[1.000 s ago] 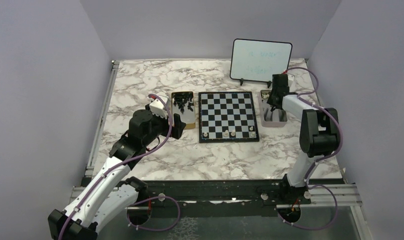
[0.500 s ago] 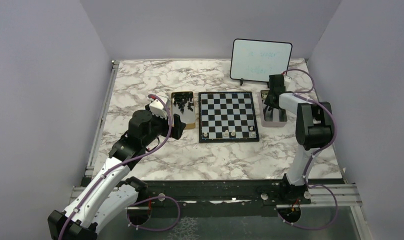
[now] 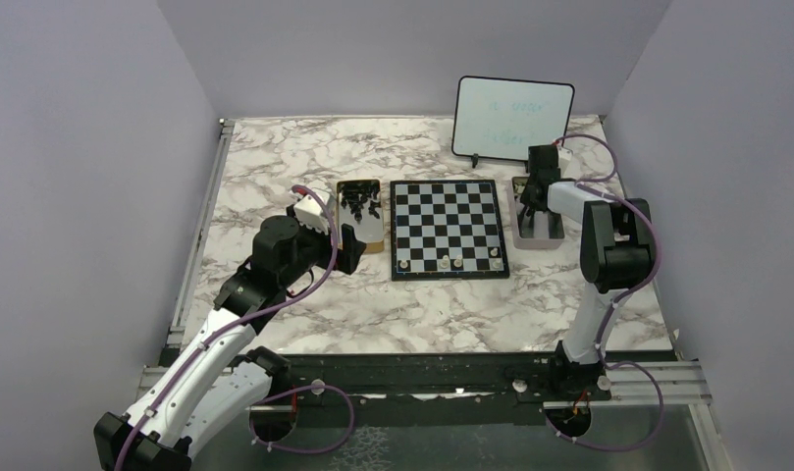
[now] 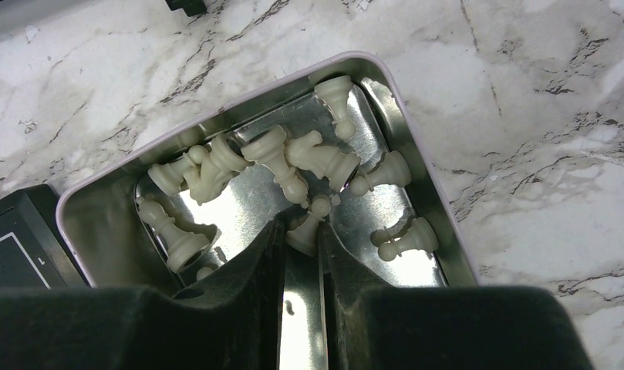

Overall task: Set up the chess pieces on the board
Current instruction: Pick up the chess piece from the storage box, then place the chess piece on the chessboard.

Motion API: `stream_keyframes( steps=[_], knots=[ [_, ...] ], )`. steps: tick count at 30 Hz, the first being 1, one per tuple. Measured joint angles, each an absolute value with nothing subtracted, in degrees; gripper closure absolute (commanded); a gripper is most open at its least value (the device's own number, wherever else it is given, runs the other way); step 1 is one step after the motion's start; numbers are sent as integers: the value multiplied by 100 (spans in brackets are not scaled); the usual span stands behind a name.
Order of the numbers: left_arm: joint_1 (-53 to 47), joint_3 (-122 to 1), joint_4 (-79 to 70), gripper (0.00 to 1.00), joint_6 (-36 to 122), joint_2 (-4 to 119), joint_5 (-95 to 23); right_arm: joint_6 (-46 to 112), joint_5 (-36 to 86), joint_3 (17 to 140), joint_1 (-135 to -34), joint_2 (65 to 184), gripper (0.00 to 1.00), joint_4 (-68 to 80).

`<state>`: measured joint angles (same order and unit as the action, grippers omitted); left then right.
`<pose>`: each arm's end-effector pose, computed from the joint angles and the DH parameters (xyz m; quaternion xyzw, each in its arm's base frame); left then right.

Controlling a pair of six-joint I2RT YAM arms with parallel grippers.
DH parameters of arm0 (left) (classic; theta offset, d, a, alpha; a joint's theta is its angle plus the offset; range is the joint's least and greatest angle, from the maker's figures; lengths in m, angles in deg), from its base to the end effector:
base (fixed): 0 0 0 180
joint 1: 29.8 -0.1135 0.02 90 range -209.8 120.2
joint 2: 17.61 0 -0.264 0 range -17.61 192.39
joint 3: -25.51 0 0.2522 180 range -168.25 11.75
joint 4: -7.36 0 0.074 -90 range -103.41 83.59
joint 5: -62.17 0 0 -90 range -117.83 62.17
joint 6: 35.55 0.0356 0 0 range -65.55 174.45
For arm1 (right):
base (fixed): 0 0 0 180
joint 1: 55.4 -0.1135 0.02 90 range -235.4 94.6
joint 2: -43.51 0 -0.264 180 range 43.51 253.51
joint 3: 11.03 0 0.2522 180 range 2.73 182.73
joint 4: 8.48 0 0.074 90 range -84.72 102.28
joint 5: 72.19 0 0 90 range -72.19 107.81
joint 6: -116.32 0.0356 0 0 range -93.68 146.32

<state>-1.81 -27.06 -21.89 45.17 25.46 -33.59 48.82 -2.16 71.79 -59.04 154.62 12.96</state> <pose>0.1563 -0.0871 0.2984 0.1613 0.8013 -0.2226 0.5314 0.4066 0.0137 0.1583 0.2104 0.9024 -0.0819 0.3671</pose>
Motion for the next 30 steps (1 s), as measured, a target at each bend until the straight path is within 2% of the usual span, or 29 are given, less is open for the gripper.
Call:
stream_keyframes(
  steps=[12, 25, 30],
  knots=[
    [-181, -2690, -2185, 2, 4517, 2581, -3390, 4779, -115, 6976, -5904, 15254, 81, 1355],
    [-181, -2688, -2191, 5, 4512, 2725, -3407, 4218, 398, 6436, -5904, 14207, 81, 1429],
    [-181, -2701, -2204, 12, 4429, 2902, -3466, 3831, 661, 6095, -6037, 13595, 81, 1390]
  ],
)
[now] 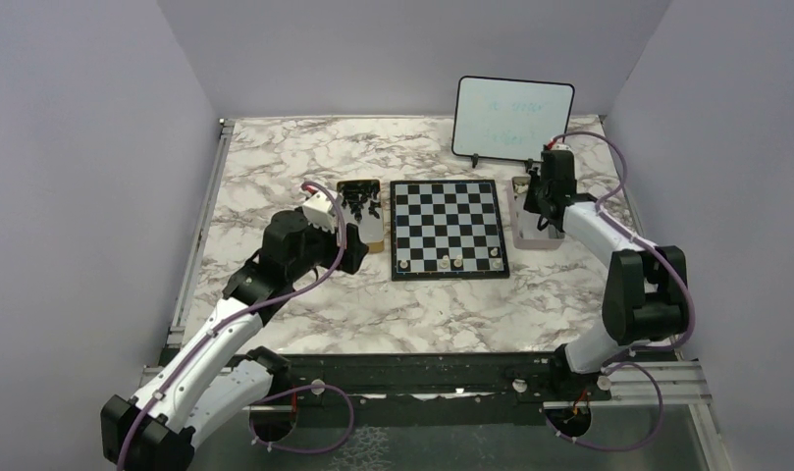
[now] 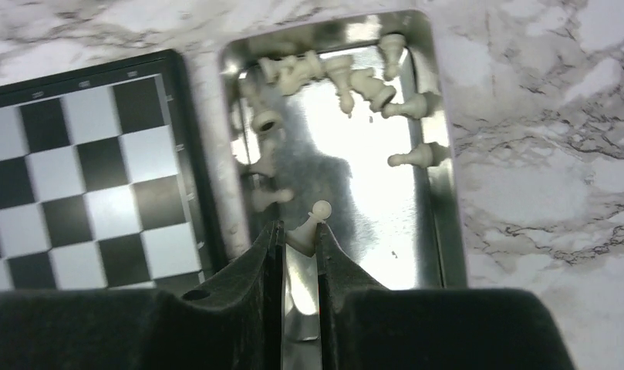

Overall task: Set up the chess pieces on the board
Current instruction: Place the chess piece on the chessboard.

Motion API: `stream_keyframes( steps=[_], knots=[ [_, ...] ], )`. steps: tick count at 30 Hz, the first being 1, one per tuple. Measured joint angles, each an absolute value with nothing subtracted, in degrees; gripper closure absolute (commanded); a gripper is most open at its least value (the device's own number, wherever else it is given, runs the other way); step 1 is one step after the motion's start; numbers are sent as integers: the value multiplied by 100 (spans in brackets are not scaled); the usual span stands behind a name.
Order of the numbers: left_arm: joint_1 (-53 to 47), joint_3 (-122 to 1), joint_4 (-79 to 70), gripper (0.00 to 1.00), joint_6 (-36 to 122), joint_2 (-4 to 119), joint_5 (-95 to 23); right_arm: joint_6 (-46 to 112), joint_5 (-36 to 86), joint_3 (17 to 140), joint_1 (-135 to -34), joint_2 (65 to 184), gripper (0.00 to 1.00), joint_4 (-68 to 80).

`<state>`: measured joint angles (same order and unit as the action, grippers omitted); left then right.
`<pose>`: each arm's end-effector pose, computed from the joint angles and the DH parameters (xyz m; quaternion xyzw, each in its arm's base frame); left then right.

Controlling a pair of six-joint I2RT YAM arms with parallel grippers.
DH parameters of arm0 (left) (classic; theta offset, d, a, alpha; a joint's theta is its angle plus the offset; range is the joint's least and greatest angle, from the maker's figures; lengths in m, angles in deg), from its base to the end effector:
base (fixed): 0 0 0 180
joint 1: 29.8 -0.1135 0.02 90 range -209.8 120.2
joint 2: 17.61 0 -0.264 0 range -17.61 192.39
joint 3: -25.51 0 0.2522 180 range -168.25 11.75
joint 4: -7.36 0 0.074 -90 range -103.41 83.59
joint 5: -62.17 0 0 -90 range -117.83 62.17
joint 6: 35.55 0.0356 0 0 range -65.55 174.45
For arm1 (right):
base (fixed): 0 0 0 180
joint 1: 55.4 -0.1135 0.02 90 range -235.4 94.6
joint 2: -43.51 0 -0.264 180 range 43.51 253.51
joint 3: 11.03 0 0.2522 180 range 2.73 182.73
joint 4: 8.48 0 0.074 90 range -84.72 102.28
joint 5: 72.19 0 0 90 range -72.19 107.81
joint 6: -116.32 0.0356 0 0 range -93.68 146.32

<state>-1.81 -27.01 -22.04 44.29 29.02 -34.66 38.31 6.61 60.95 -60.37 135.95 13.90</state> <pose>0.1657 -0.0928 0.2877 0.1616 0.8197 -0.2259 0.5009 0.3467 0.0232 0.2150 0.0948 0.9080 -0.0297 0.4070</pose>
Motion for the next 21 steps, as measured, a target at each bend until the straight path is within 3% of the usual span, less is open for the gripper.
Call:
stream_keyframes(
  steps=[5, 11, 21],
  knots=[
    [-181, -2876, -2281, 20, 4270, 3239, -3591, 3462, 910, 5723, -6542, 12793, 81, 1095],
    [-181, -3381, -2290, 28, 3887, 3643, -3962, 2935, 1408, 5070, -7845, 11956, 82, 356],
    [-181, -4338, -2150, 45, 2718, 4537, -5208, 1676, 2330, 3737, -9362, 11154, 82, -1316]
  ],
)
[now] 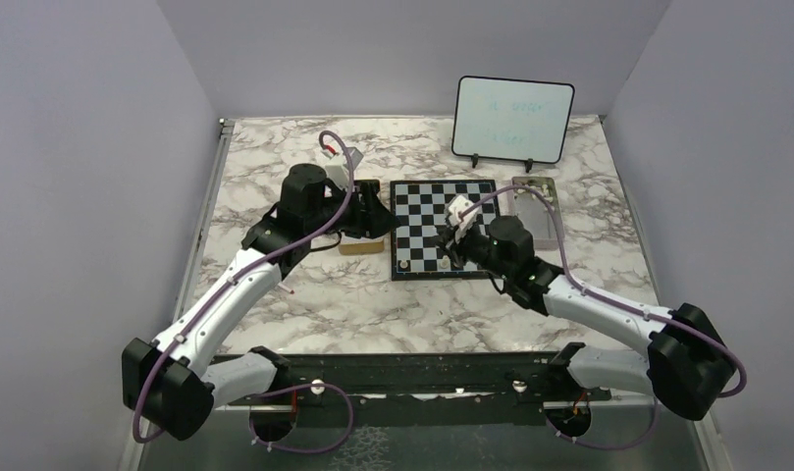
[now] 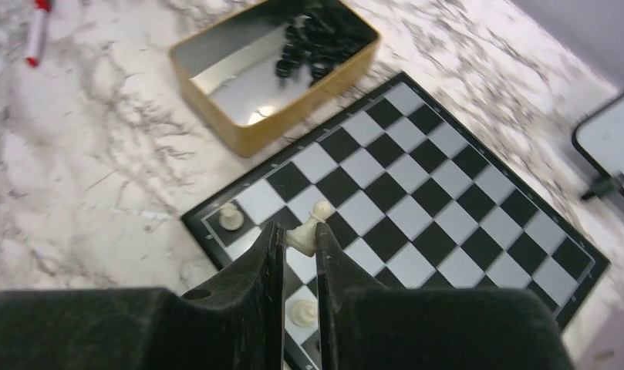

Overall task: Set up the chess pieces on the board
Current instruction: Place the chess piece on the chessboard.

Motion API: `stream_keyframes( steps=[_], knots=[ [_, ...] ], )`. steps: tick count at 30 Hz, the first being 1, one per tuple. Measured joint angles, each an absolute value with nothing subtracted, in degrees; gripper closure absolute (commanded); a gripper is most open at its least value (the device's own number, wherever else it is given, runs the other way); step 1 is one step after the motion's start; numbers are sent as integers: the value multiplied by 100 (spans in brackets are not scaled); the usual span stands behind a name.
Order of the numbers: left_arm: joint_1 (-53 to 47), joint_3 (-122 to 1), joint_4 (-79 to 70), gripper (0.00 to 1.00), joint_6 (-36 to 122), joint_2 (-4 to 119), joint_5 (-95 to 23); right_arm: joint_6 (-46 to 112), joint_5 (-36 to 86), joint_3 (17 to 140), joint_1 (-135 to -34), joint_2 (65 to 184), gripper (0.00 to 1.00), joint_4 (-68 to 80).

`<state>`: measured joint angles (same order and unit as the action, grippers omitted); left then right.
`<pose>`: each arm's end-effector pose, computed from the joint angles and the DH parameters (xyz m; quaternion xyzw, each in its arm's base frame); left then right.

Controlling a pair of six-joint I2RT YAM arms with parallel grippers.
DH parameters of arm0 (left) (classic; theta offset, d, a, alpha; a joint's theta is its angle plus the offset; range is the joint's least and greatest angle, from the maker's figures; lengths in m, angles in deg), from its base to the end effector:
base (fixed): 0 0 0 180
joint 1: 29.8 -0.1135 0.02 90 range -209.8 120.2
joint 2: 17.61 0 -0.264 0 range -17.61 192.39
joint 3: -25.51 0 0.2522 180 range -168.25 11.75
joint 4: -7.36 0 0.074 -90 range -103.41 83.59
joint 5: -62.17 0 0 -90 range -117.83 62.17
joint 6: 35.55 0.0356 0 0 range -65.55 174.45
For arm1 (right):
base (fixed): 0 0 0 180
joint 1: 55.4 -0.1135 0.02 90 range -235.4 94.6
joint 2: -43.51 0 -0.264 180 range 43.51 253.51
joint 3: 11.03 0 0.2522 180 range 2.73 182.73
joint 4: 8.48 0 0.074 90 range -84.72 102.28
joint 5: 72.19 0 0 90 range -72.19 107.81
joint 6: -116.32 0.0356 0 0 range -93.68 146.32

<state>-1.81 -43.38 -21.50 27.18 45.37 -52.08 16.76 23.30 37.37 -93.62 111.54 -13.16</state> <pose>0.2130 -0.1298 0.3331 0.1211 0.8143 -0.4056 0.3972 0.2057 0.1663 0.2454 -0.3475 0.7125 0.1874 0.5801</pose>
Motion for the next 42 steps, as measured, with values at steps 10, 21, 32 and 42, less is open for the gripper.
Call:
stream_keyframes(
  steps=[10, 21, 32, 42],
  knots=[
    [-183, -4675, -1745, 54, 1671, 5520, -6404, 880, 2912, 3142, -10048, 10608, 82, -2396],
    [-183, -4688, -1203, 57, 1028, 5984, -7175, 614, 3253, 3061, -10160, 10398, 82, -2721],
    [-183, -4531, -639, 64, 574, 6102, -7499, 609, 3266, 3061, -10205, 10393, 82, -2818],
    [-183, -4496, -635, 68, 563, 6176, -7499, 609, 3264, 3061, -10234, 10393, 82, -2822]
  ],
)
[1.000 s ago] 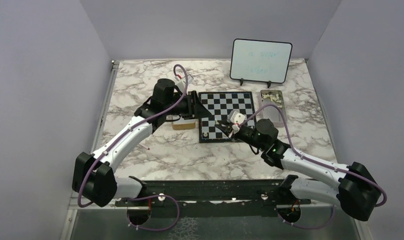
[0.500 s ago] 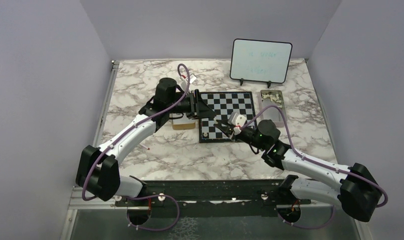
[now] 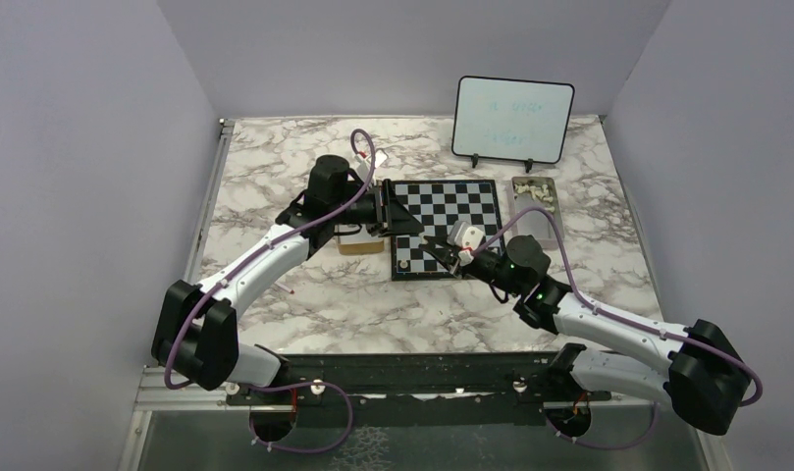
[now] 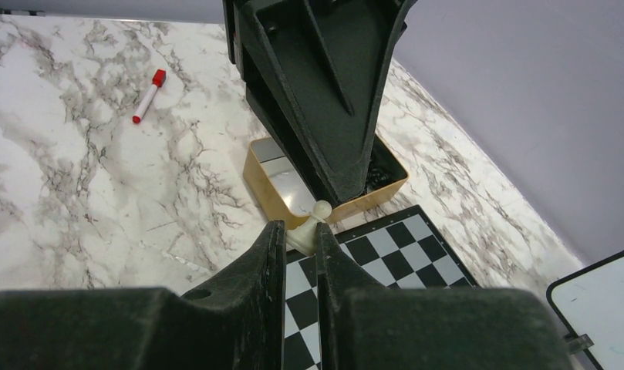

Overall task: Set up the chess pieces on the board
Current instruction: Place the chess piece on the chessboard.

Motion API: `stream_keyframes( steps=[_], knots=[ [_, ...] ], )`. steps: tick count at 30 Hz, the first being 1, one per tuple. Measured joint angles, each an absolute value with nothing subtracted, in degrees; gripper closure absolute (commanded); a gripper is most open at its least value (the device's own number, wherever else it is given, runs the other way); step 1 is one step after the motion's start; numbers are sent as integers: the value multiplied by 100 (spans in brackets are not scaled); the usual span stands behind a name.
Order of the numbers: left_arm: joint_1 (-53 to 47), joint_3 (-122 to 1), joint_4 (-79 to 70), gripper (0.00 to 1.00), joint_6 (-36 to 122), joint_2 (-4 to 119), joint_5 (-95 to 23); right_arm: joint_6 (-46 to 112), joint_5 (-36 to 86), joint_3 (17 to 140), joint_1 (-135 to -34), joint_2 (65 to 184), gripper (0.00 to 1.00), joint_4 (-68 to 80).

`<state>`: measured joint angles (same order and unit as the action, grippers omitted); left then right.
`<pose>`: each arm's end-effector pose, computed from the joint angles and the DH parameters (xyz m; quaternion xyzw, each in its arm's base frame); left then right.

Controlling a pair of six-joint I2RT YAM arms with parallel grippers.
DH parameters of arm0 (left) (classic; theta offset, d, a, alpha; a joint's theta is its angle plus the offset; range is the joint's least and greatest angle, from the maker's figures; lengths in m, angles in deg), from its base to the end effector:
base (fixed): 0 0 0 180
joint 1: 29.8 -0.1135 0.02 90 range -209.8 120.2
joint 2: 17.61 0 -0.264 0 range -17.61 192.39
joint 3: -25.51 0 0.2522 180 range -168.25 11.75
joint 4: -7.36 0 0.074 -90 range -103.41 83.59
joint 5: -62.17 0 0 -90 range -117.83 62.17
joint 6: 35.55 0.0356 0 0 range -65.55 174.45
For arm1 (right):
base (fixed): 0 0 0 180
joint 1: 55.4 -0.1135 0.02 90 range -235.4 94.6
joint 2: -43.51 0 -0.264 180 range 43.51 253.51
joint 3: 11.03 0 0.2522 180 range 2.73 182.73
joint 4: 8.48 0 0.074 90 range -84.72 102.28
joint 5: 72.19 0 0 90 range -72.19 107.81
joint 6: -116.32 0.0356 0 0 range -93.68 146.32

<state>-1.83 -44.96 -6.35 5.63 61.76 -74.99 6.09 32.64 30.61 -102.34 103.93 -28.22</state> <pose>0.2625 -0.1690 0.2962 0.0803 0.7901 -0.5766 0.1918 0.1551 0.1793 0.2637 -0.4613 0.5283 0.2514 0.6670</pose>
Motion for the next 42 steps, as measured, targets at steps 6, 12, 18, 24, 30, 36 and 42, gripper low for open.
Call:
stream_keyframes(
  steps=[6, 12, 18, 24, 30, 36, 42],
  knots=[
    [-181, -4435, -631, 72, 563, 6185, -7501, 611, 3266, 3061, -10234, 10415, 82, -2826],
    [-181, -4360, -624, 76, 567, 6185, -7508, 616, 3266, 3061, -10234, 10466, 82, -2826],
    [-181, -4352, -624, 77, 578, 6185, -7512, 616, 3266, 3061, -10234, 10470, 82, -2831],
    [-170, -4352, -622, 81, 580, 6213, -7516, 614, 3270, 3061, -10234, 10481, 82, -2829],
    [-117, -4352, -620, 92, 585, 6235, -7518, 616, 3273, 3061, -10234, 10529, 82, -2835],
    [-117, -4352, -618, 98, 611, 6261, -7518, 655, 3264, 3061, -10234, 10557, 73, -2844],
    [-102, -4354, -692, 99, 762, 6268, -7486, 869, 3168, 3061, -10240, 10564, 54, -2772]
  ],
)
